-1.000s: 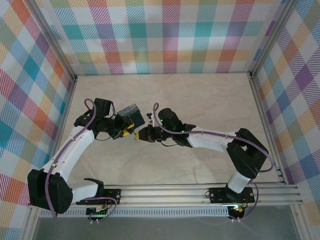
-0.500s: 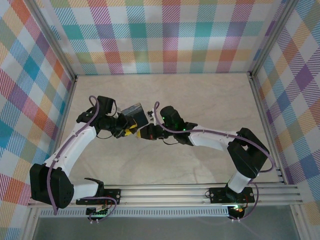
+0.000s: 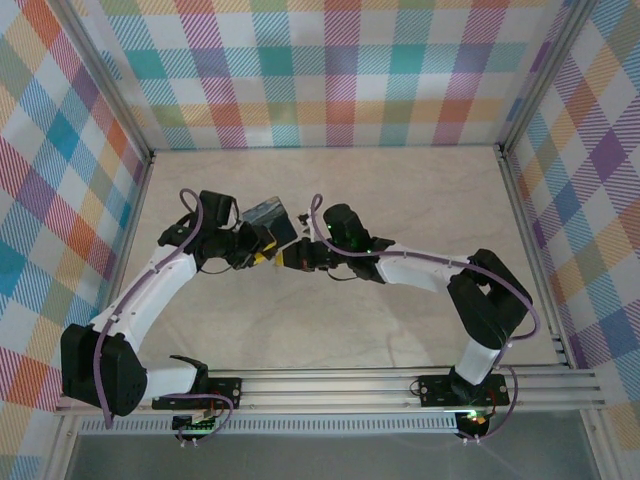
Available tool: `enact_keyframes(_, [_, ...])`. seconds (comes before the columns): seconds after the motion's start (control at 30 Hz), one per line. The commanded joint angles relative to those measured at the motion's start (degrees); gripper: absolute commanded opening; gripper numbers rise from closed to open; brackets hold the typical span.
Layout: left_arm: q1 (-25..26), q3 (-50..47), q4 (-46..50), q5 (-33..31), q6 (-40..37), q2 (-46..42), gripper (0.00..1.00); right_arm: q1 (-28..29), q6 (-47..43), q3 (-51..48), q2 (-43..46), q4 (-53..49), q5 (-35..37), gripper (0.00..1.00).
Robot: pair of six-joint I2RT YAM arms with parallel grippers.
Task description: Unlock a padlock with a key
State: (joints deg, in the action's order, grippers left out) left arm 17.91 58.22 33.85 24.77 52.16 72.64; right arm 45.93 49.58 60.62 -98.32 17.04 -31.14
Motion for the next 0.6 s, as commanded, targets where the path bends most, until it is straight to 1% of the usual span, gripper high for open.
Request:
enact_keyframes(0.0, [4.25, -1.80, 5.99, 9.06, -0.52, -0.02, 0.00, -4.09, 1.89, 3.74, -0.55, 10.04, 7.51, 0.02])
enact_keyframes(0.1, [2.88, -0.85, 7.19, 5.76, -0.52, -0.27, 0.00, -4.10, -0.14, 3.84, -0.08, 7.70, 5.14, 0.09])
enact_keyframes(0.17, [1.10, -0.22, 7.91, 1.74, -0.01, -1.11, 0.00, -4.10, -1.84, 2.55, 0.90, 5.82, 3.54, 0.16])
enact_keyframes(0.23, [-0.64, -0.03, 8.60, -2.57, 0.80, -2.45, 0.00, -4.18, -3.15, -0.19, 2.55, 3.94, 2.97, 0.22])
enact_keyframes(0.33, [-2.89, -0.30, 8.66, -5.29, 2.32, -3.95, 0.00, -4.79, -1.98, -6.03, 5.55, 5.18, 2.61, 0.29])
enact_keyframes(0.43, [-3.15, 0.48, 9.30, -7.18, 2.24, -4.22, 0.00, -4.98, -1.29, -10.47, 8.27, 5.70, 2.66, 0.33])
enact_keyframes(0.57, [-3.16, 0.51, 9.24, -7.68, 2.63, -4.00, 0.00, -4.48, 1.21, -13.40, 9.16, 10.19, 0.38, 0.33])
